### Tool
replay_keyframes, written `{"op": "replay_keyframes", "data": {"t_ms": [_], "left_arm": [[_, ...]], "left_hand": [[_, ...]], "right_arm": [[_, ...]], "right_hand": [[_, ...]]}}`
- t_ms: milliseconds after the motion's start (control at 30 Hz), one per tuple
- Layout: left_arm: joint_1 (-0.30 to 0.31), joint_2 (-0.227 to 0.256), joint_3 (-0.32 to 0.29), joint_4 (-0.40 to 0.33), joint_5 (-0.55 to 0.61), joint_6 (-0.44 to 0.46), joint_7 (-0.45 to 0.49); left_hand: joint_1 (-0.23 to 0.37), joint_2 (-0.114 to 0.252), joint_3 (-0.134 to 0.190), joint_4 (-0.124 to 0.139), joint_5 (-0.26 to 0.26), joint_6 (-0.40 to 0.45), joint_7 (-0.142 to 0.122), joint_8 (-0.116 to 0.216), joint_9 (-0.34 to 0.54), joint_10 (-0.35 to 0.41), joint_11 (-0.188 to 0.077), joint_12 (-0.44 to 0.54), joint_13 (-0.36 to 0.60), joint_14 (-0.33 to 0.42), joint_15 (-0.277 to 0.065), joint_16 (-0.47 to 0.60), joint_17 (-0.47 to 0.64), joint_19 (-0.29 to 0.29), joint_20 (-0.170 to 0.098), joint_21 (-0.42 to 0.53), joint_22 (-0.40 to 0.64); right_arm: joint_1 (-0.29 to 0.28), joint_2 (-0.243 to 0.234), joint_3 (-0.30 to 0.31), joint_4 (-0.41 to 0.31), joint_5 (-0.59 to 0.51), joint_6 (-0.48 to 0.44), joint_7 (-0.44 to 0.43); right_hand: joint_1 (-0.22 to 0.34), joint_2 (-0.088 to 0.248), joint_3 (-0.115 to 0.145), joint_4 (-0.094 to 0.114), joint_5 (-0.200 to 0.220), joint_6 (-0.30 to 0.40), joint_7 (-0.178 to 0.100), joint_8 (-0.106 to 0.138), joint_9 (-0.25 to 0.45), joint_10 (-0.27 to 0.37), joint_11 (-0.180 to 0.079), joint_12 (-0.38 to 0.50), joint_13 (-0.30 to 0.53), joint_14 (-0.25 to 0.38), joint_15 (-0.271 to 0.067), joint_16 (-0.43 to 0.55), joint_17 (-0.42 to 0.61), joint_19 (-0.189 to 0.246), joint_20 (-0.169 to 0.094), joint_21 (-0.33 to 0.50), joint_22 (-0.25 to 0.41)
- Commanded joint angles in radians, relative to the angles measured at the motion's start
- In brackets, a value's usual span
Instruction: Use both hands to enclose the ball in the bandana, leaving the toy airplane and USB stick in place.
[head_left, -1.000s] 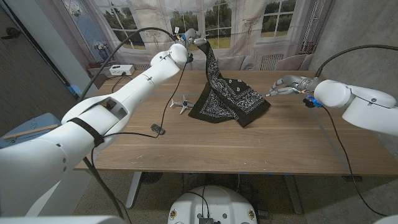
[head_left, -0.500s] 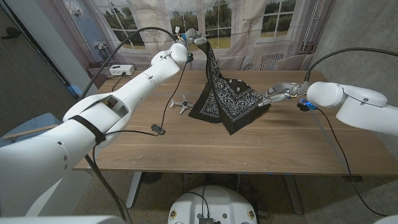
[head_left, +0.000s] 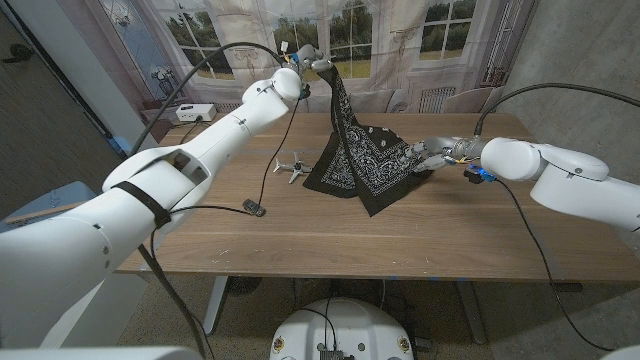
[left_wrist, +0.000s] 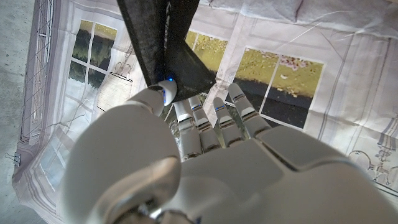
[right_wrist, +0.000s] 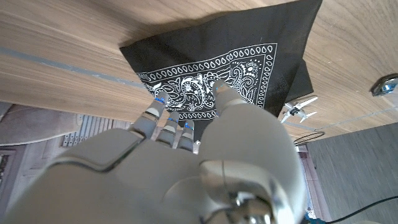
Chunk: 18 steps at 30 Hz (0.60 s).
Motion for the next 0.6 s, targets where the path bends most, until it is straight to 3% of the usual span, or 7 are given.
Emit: {"op": "replay_keyframes", "data": {"t_ms": [33,133,200,267,333,433,600], "left_arm": [[-0.018,-0.006,-0.003,0.027,-0.014,-0.025,-0.016],[-0.024,-0.007,0.002,0.024,-0.008,-0.016,-0.015],[-0.027,-0.013,0.004,0.028,-0.005,-0.01,-0.009],[-0.033,-0.019,0.005,0.037,-0.007,-0.006,-0.011],[-0.041,-0.026,0.007,0.047,-0.006,0.001,-0.01],[-0.048,-0.032,0.009,0.062,-0.008,-0.005,-0.011],[-0.065,-0.049,0.003,0.107,-0.028,-0.027,-0.025]], "left_hand": [[-0.009,-0.002,0.007,-0.005,-0.001,0.025,-0.007,0.281,-0.001,0.004,0.006,0.0,0.002,-0.003,-0.045,-0.004,0.003,-0.002,0.006,0.004,0.002],[-0.01,-0.003,0.008,-0.006,-0.001,0.029,-0.006,0.283,-0.003,0.005,0.004,0.0,0.002,-0.002,-0.044,-0.004,0.003,-0.004,0.007,0.005,0.002],[-0.011,-0.003,0.008,-0.006,-0.001,0.033,-0.011,0.284,-0.005,0.009,0.01,0.001,0.002,-0.002,-0.043,-0.004,0.003,-0.004,0.008,0.005,0.001],[-0.012,-0.003,0.009,-0.007,0.0,0.034,-0.01,0.284,-0.007,0.009,0.008,0.0,0.002,-0.001,-0.042,-0.004,0.003,-0.004,0.008,0.006,0.001],[-0.013,-0.004,0.01,-0.007,0.0,0.038,-0.008,0.287,-0.007,0.009,0.008,0.0,0.002,-0.002,-0.042,-0.004,0.002,-0.004,0.008,0.007,0.001],[-0.014,-0.004,0.011,-0.008,0.0,0.037,-0.004,0.288,-0.008,0.012,0.008,0.001,0.003,-0.001,-0.041,-0.004,0.002,-0.005,0.009,0.007,0.001],[-0.016,-0.003,0.013,-0.009,0.002,0.037,-0.004,0.29,-0.008,0.013,0.011,0.0,0.003,-0.002,-0.039,-0.004,0.002,-0.005,0.01,0.009,0.0]], "right_arm": [[0.06,0.082,-0.066,0.032,-0.076,0.063,0.056],[0.064,0.107,-0.078,0.029,-0.094,0.059,0.056],[0.076,0.119,-0.097,0.025,-0.125,0.058,0.069],[0.083,0.129,-0.111,0.027,-0.152,0.074,0.072],[0.105,0.139,-0.126,0.038,-0.161,0.095,0.111],[0.118,0.152,-0.137,0.044,-0.181,0.105,0.135],[0.153,0.186,-0.18,0.042,-0.28,0.1,0.171]], "right_hand": [[-0.068,-0.04,-0.039,0.051,-0.049,-0.128,0.006,-0.013,0.001,-0.051,0.031,0.008,0.005,-0.03,0.025,0.001,0.012,-0.022,0.018,0.0,0.002],[-0.234,-0.105,-0.135,0.121,-0.049,-0.123,0.036,0.01,0.005,-0.009,0.051,0.033,0.008,-0.011,0.03,0.014,0.017,-0.029,0.032,0.004,0.003],[-0.326,-0.14,-0.192,0.158,-0.034,-0.114,0.152,0.016,0.006,0.02,0.086,0.047,0.014,0.01,0.023,0.025,0.025,-0.04,0.027,0.004,0.004],[-0.347,-0.151,-0.209,0.165,-0.026,-0.094,0.141,0.023,0.006,0.036,0.098,0.053,0.017,0.023,0.018,0.031,0.029,-0.043,0.026,0.005,0.005],[-0.277,-0.087,-0.172,0.133,0.006,-0.103,0.007,0.016,0.005,0.031,0.051,0.053,0.022,0.038,0.01,0.039,0.037,-0.037,0.032,0.011,0.006],[-0.128,0.012,-0.071,0.051,0.007,-0.135,0.002,0.009,0.004,-0.031,0.051,0.034,0.027,0.017,0.012,0.035,0.051,-0.051,0.032,0.012,0.005],[-0.041,0.037,0.02,0.028,-0.014,-0.164,0.002,0.002,0.003,-0.059,0.061,0.028,0.029,0.0,0.011,0.042,0.073,-0.065,0.024,0.013,0.006]]}}
